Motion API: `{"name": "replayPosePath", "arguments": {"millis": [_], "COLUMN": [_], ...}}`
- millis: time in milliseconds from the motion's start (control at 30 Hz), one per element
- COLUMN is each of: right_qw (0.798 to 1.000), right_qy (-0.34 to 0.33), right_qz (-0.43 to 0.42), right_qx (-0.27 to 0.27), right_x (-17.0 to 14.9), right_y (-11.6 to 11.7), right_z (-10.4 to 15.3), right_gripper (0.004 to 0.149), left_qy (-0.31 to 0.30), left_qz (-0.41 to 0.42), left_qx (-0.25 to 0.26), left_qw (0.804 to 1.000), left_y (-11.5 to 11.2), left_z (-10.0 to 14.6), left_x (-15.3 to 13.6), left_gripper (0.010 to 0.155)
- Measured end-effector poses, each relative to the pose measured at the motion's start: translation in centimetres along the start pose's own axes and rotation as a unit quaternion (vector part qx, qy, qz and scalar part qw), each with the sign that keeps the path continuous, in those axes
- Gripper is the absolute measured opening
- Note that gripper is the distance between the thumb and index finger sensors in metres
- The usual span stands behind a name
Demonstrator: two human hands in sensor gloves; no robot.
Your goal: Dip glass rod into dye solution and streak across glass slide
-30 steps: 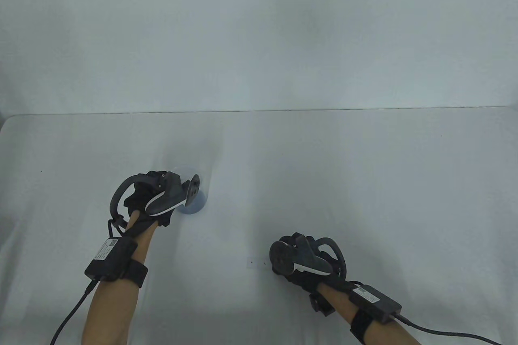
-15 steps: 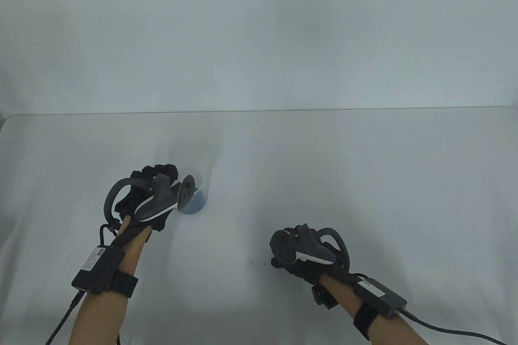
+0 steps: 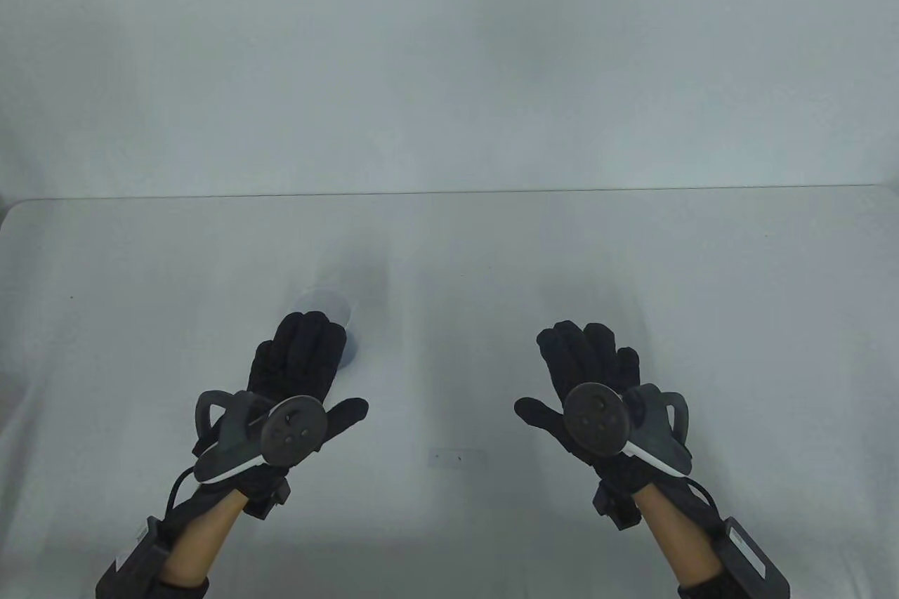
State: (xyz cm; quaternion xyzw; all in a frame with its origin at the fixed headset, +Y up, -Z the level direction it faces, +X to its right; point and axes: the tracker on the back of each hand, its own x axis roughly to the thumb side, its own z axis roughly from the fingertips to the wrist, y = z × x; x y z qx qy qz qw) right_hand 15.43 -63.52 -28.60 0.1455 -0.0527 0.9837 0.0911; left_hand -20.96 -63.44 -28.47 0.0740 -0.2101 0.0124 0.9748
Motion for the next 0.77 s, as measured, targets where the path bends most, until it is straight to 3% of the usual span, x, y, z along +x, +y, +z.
{"name": "replayPosePath", "arguments": {"millis": [267, 767], "right_qw": [1.000, 0.999], "right_qy": [0.015, 0.010], "right_qz": [0.007, 0.011], "right_qx": [0.021, 0.029], "right_x": [-1.7, -1.6], "right_y": [2.3, 2.6], "right_z": [0.7, 0.8], "right_gripper": [0.092, 0.092], "left_qy": [0.004, 0.011], "left_qz": [-0.004, -0.009], "left_qx": [-0.019, -0.028], "left_qw": [1.000, 1.000], "left_y": [-1.8, -2.3], "left_z": [0.9, 0.9], "left_x": [-0.4, -0.5], "left_gripper": [0.095, 0.095]}}
